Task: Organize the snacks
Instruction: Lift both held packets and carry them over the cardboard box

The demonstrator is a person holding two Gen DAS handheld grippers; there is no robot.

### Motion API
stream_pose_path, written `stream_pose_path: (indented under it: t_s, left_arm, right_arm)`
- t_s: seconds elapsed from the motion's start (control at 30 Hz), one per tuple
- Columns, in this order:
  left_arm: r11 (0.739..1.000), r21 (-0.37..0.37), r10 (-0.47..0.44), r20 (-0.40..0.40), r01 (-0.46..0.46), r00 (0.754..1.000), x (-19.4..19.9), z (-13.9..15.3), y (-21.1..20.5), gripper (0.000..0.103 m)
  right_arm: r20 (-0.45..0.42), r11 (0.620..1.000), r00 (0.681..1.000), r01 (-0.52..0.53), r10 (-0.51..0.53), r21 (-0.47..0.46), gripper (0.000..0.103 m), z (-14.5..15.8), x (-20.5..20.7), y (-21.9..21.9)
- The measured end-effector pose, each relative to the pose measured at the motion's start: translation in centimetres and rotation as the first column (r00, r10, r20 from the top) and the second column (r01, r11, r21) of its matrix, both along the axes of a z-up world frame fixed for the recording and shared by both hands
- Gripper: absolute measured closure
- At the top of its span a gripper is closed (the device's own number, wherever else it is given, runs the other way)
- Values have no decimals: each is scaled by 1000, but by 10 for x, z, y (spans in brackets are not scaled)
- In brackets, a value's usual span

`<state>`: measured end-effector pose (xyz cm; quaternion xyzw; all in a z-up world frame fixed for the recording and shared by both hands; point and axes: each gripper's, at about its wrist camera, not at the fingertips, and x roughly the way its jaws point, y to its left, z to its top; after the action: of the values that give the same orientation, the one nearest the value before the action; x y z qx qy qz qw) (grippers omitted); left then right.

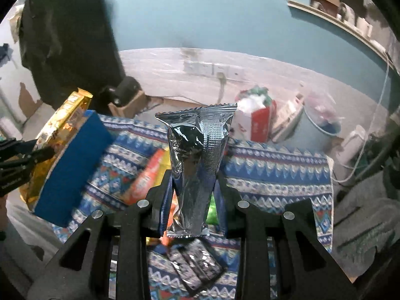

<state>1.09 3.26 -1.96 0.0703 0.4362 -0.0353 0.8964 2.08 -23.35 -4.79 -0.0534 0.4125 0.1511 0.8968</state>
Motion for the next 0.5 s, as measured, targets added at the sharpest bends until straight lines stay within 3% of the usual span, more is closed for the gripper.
stream_pose_path:
  t_s: [0.5]
  left_arm:
    - [993,-32,116,29,-115,993,-10,6,63,72]
  right_arm:
    - [9,986,987,-159,159,41,74,13,14,98]
